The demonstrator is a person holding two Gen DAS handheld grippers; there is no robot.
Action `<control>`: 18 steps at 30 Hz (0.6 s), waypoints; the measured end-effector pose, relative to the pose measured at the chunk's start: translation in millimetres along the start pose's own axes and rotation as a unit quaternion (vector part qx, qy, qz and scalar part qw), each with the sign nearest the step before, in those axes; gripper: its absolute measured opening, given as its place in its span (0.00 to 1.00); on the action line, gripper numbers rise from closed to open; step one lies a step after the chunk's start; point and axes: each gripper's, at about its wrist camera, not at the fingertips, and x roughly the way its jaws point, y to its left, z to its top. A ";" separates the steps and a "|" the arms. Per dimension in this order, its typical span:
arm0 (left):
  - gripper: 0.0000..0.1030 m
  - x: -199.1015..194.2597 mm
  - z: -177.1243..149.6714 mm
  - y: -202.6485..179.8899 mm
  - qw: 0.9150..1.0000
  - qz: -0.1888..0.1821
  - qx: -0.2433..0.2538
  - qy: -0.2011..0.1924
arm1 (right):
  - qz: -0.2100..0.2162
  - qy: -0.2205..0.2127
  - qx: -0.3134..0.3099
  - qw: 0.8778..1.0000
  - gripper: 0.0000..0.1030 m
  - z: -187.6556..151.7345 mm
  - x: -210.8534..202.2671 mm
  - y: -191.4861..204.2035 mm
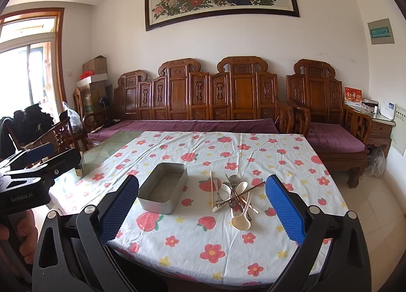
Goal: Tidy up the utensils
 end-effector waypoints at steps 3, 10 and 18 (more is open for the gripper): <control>0.94 -2.1 -0.8 1.0 1.000 0.001 0.001 0.000 | -0.001 0.001 0.000 1.000 0.98 0.0 0.1 -0.2; 0.94 -1.4 -0.4 -0.1 1.000 0.000 0.002 0.000 | -0.001 0.000 -0.001 1.000 0.98 -0.9 -0.3 -0.5; 0.94 -2.3 4.0 -6.1 1.000 0.000 0.003 -0.002 | 0.000 0.000 0.000 1.000 0.98 1.2 -0.3 2.4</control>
